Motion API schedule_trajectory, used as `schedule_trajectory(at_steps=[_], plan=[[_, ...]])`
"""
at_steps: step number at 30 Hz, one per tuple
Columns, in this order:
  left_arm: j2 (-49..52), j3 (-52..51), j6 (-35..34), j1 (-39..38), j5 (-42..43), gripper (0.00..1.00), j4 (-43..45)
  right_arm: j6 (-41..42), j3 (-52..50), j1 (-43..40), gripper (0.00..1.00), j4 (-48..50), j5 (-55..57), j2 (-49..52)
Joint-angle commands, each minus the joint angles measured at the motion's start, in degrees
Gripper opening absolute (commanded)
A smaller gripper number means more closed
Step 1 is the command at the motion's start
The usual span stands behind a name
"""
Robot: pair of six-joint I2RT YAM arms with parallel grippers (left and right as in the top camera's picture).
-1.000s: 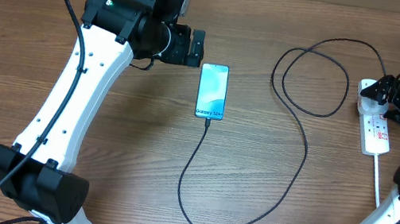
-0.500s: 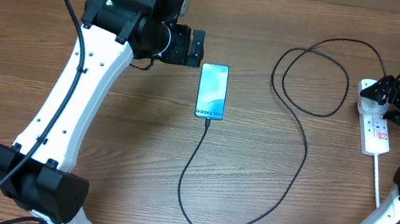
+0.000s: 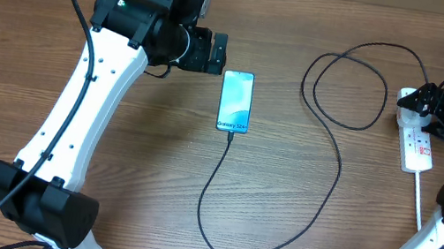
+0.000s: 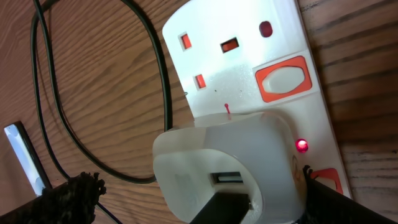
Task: Plug charger to phone and switch on socket
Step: 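Press the power strip switch down with the right gripper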
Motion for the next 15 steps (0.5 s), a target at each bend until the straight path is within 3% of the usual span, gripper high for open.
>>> schedule_trajectory(at_steps=[1,15], plan=[[0.48,0.11,0.90,0.26,-0.31,1.00,0.07,0.61,-2.67,2.78,1.00,-0.83,-5.01,2.19],[0.48,0.11,0.90,0.26,-0.31,1.00,0.07,6.49,2.67,-1.18,1.00,-1.38,0.90,2.10]])
